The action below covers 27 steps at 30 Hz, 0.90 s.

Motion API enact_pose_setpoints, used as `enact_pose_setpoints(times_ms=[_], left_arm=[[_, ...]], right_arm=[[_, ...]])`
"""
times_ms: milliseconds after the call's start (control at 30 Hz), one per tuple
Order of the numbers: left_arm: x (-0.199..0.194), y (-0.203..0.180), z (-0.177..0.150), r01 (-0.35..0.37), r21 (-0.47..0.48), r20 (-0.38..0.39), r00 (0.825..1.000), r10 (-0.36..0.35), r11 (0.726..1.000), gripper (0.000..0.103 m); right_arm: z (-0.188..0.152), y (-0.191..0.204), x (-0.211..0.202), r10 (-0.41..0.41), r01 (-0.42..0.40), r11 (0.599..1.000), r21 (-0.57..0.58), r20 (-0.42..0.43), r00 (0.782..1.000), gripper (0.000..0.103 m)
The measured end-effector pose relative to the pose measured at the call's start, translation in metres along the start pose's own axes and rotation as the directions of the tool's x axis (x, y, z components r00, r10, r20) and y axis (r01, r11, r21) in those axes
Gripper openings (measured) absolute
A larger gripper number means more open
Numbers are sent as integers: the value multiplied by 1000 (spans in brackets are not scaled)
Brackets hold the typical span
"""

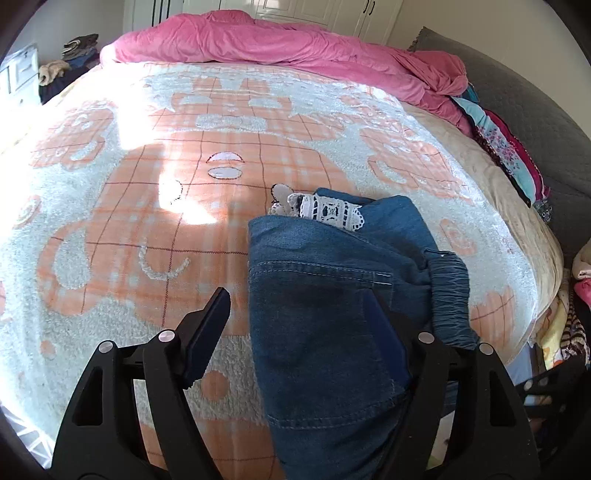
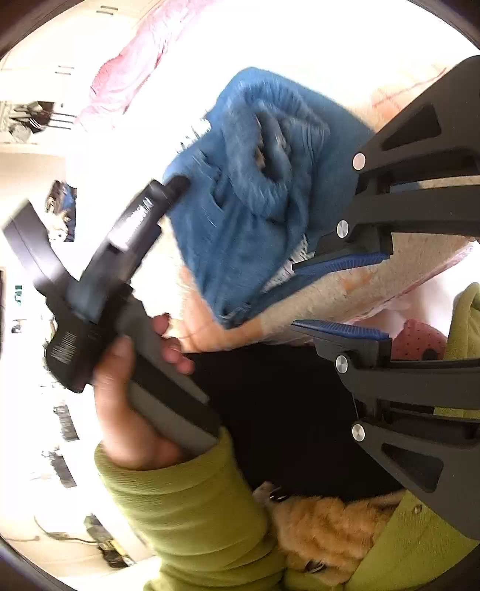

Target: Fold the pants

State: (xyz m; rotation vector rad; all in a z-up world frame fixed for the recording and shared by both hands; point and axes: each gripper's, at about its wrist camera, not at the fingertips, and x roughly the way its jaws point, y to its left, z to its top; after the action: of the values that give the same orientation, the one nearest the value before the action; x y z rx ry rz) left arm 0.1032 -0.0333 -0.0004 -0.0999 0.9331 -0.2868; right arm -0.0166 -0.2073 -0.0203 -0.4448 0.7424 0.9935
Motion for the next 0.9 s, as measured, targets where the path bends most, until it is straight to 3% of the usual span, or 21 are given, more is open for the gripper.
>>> enact_pose_setpoints(times_ms=[100, 333, 400, 433, 533, 800, 900], left_arm=[[-7, -4, 0, -8, 11, 16, 1000, 8, 1000, 69], [-28, -12, 0, -26, 20, 67, 997, 25, 999, 77], [-33, -15, 0, -33, 25, 80, 996, 30, 999, 79], [-35, -16, 0, -35, 29, 85, 996, 32, 999, 79], [-41, -19, -2, -50, 39, 101, 994, 46, 998, 81], [-46, -19, -6, -62, 44, 115, 992, 57, 997, 90], [-42, -17, -8, -64, 40, 107, 992, 59, 997, 90]], right_arm=[[8, -16, -17, -21, 19, 999, 29, 57, 998, 43], [17, -38, -48, -105, 85, 985, 147, 129, 986, 46], [12, -43, -55, -133, 104, 976, 190, 146, 980, 64], [11, -47, -57, -150, 117, 971, 211, 151, 977, 64], [9, -58, -62, -188, 142, 954, 266, 158, 969, 64], [-5, -83, -64, -300, 238, 899, 368, 119, 947, 79], [-12, -95, -61, -308, 238, 871, 431, 100, 946, 79]])
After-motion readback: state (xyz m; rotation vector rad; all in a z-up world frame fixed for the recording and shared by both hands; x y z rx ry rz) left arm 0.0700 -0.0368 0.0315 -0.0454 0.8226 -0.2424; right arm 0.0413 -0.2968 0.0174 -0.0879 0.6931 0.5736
